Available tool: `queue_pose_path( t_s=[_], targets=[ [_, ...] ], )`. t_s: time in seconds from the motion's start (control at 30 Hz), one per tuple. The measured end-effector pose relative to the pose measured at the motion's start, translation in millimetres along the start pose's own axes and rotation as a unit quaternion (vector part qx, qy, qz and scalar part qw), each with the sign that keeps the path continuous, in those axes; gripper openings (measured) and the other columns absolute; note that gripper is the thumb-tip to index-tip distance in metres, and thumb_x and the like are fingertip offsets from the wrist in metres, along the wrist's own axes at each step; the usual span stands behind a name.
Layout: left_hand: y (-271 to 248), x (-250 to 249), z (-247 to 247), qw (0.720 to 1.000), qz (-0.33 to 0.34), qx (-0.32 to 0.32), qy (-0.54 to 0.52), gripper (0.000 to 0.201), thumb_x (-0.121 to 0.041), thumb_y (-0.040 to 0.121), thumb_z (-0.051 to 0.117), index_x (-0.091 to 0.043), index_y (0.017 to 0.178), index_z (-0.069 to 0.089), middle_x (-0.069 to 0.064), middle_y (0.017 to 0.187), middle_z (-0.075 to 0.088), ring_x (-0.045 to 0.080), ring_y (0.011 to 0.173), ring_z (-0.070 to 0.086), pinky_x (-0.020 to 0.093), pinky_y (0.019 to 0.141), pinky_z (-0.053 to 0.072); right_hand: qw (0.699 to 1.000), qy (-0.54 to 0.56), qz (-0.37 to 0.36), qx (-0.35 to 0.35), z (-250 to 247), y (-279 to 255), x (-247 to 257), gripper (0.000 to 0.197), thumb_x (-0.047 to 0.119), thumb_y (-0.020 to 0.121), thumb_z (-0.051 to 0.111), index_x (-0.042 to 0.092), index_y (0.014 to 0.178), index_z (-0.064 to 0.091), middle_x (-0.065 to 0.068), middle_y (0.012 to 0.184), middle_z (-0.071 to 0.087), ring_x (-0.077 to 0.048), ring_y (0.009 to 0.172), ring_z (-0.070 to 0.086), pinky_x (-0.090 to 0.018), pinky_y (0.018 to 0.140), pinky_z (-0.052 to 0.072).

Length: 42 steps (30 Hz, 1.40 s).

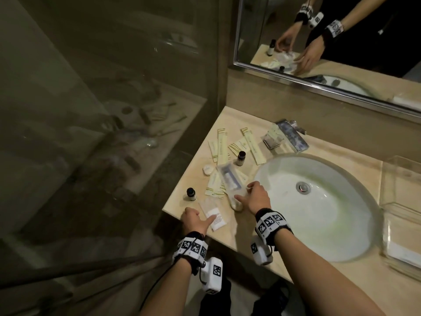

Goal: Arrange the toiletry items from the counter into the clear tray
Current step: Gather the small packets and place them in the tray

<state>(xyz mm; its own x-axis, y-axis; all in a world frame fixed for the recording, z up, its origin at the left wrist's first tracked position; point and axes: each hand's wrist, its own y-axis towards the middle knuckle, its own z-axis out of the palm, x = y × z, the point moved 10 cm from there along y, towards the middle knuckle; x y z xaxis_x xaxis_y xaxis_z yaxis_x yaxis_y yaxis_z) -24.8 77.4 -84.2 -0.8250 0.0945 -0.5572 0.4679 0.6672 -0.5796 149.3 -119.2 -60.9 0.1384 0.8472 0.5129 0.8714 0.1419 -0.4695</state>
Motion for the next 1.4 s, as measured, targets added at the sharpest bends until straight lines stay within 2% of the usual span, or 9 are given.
queue_pose_path(
  t_s=[0.07,0.27,0.4,0.5,0.7,0.9,1.0,1.13,1.4],
  targets=[
    [-2.3,0.0,4.3,1.0,-0.013,0.0,0.008,0.065,-0.036,0.06,0.088,-0.007,0.105,0.051,0.01,0.118,0.05,0.029,0.108,0.054,0.035,0.088,0.048,1.0,-0.012,0.013,0.005,3.8,1.6,0.2,0.061,0.043,0.072,0.081,0.014,0.116,0.052,-0.008,0.115,0.062,-0.028,0.109,0.06,-0.042,0.095,0.048],
    [-5.8,-8.7,12.3,0.996,-0.014,-0.026,0.079,0.077,-0.04,0.057,0.088,-0.003,0.114,0.05,0.012,0.123,0.048,0.031,0.121,0.048,0.047,0.089,0.051,0.999,0.022,0.023,0.007,8.3,7.7,-0.7,0.039,0.032,0.081,0.075,0.013,0.112,0.059,-0.008,0.109,0.067,-0.028,0.104,0.062,-0.04,0.094,0.049],
    [-4.5,-10.9,16.8,0.994,-0.021,-0.021,0.102,0.064,-0.036,0.066,0.084,0.0,0.112,0.058,0.013,0.122,0.047,0.032,0.119,0.049,0.046,0.089,0.051,0.993,0.116,0.011,0.011,4.6,10.2,3.2,0.027,0.022,0.088,0.069,0.007,0.11,0.069,-0.004,0.094,0.065,-0.02,0.088,0.058,-0.026,0.082,0.046],
    [-6.8,-14.8,19.0,0.996,-0.015,-0.011,0.091,0.044,-0.032,0.075,0.078,-0.002,0.104,0.065,0.014,0.115,0.06,0.034,0.111,0.057,0.042,0.088,0.052,0.982,0.185,0.01,0.017,-1.8,9.1,5.5,0.024,0.021,0.089,0.068,0.008,0.108,0.071,-0.003,0.096,0.066,-0.017,0.089,0.058,-0.022,0.079,0.044],
    [-19.7,-24.9,9.0,1.0,-0.009,-0.006,-0.013,0.026,-0.019,0.08,0.074,-0.002,0.098,0.067,0.015,0.107,0.07,0.032,0.101,0.064,0.031,0.081,0.047,0.963,0.27,-0.011,0.009,-26.1,6.3,1.6,0.021,0.026,0.085,0.072,0.011,0.099,0.074,-0.006,0.097,0.072,-0.022,0.088,0.064,-0.04,0.087,0.056],
    [-40.9,-68.7,0.3,0.995,0.033,-0.025,-0.089,0.021,-0.021,0.074,0.079,-0.013,0.086,0.064,0.01,0.095,0.071,0.028,0.093,0.066,0.033,0.085,0.052,0.926,0.376,-0.026,0.016,-73.7,-8.6,-16.5,0.014,0.019,0.087,0.07,0.009,0.097,0.074,-0.003,0.09,0.069,-0.017,0.08,0.061,-0.031,0.077,0.054],
    [-59.4,-99.4,12.5,0.992,0.066,-0.031,-0.107,0.023,-0.023,0.073,0.081,-0.013,0.085,0.064,0.007,0.089,0.069,0.027,0.089,0.065,0.037,0.087,0.054,0.917,0.397,-0.045,0.005,-112.8,-17.5,-37.7,0.018,0.017,0.089,0.068,0.004,0.101,0.072,-0.006,0.09,0.067,-0.018,0.079,0.059,-0.03,0.076,0.055],
    [-93.8,-137.7,54.6,0.989,0.102,-0.001,-0.11,0.026,-0.024,0.073,0.081,-0.012,0.086,0.061,0.006,0.086,0.066,0.026,0.086,0.063,0.037,0.086,0.054,0.904,0.423,-0.065,-0.003,-169.0,-39.4,-80.9,0.02,0.015,0.093,0.063,-0.001,0.103,0.066,-0.001,0.082,0.061,-0.011,0.071,0.057,-0.018,0.061,0.051],
    [-183.7,-200.5,191.8,0.981,0.156,0.077,-0.083,0.027,-0.024,0.071,0.082,-0.015,0.083,0.06,0.005,0.083,0.067,0.026,0.081,0.066,0.037,0.083,0.056,0.887,0.454,-0.018,-0.082,-272.2,-79.4,-254.0,0.019,0.019,0.092,0.063,0.001,0.096,0.059,-0.008,0.092,0.064,-0.019,0.083,0.061,-0.029,0.072,0.054]
  ],
)
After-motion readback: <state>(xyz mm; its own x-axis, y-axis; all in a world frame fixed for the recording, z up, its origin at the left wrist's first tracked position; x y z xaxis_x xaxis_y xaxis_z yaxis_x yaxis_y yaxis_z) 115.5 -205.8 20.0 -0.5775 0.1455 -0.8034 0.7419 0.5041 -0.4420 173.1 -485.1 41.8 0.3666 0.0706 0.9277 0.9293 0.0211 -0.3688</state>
